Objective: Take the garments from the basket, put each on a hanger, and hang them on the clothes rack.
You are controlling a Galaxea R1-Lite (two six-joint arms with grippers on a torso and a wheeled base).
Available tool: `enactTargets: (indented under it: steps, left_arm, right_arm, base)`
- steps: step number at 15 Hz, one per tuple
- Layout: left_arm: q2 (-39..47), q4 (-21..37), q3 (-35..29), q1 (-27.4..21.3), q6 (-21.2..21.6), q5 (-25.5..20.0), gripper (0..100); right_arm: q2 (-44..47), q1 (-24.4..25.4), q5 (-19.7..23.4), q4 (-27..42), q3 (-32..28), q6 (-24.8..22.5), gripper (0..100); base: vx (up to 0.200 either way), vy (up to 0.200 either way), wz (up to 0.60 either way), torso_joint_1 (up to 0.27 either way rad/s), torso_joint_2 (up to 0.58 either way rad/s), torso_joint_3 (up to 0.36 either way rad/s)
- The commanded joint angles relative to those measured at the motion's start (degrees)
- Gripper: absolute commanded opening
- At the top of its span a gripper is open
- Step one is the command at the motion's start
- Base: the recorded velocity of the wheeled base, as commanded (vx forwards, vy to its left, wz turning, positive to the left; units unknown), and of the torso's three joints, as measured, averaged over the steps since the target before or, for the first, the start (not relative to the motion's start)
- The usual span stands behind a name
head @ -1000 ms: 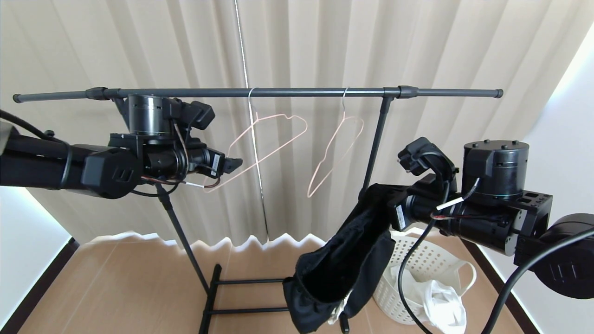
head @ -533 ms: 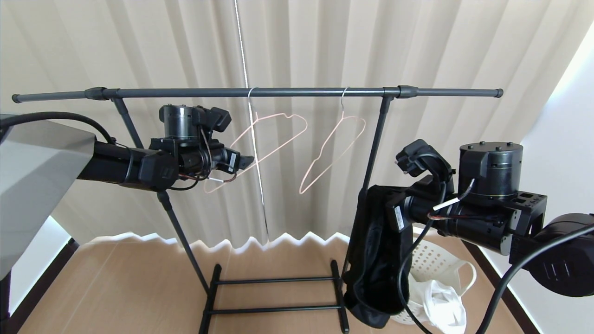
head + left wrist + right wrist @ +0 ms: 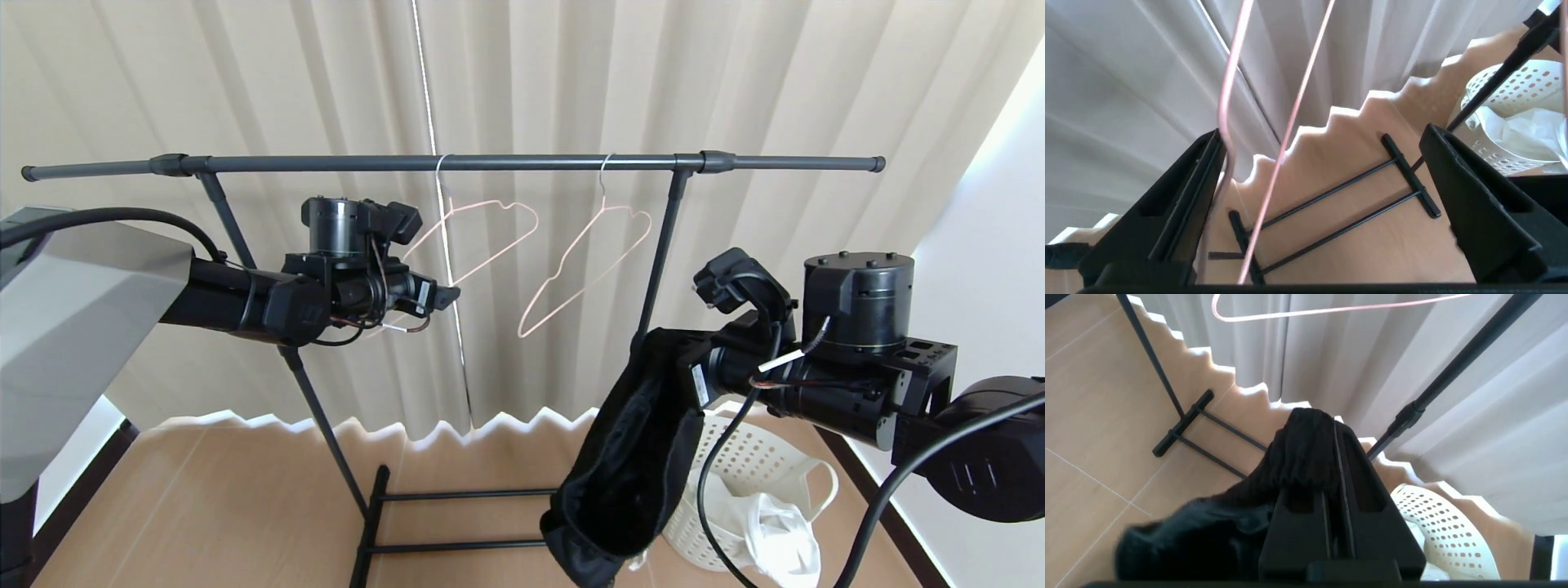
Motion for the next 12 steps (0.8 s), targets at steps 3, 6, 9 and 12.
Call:
enactTargets:
  steps: [3, 6, 9, 12]
  left_arm:
    - [-0.03, -0.1, -0.4, -0.56, -0.01, 0.43, 100]
    - [0.15, 0.08, -2.42, -0.56, -0.01, 0.6, 100]
    - [1.9, 0.16, -4.36, -0.47, -0.09, 2.18, 100]
    - [5.16, 0.16, -6.82, -0.12, -0.53, 4.47, 100]
  right_arm:
    - [-0.2, 0.01, -0.02, -0.09, 0.0, -0.02, 0]
    - [-0.02, 0.01, -0.02, -0.09, -0.08, -0.02, 0]
    - [0.06, 0.01, -0.02, -0.09, 0.0, -0.02, 0]
    - [0.15, 0.01, -0.02, -0.09, 0.0, -0.02, 0]
  base:
    - [0.0, 0.0, 0.0, 0.0, 0.0, 0.0]
    - [0.0, 0.0, 0.0, 0.0, 0.0, 0.0]
    - [0.0, 0.0, 0.0, 0.0, 0.0, 0.0]
    - [0.0, 0.0, 0.0, 0.0, 0.0, 0.0]
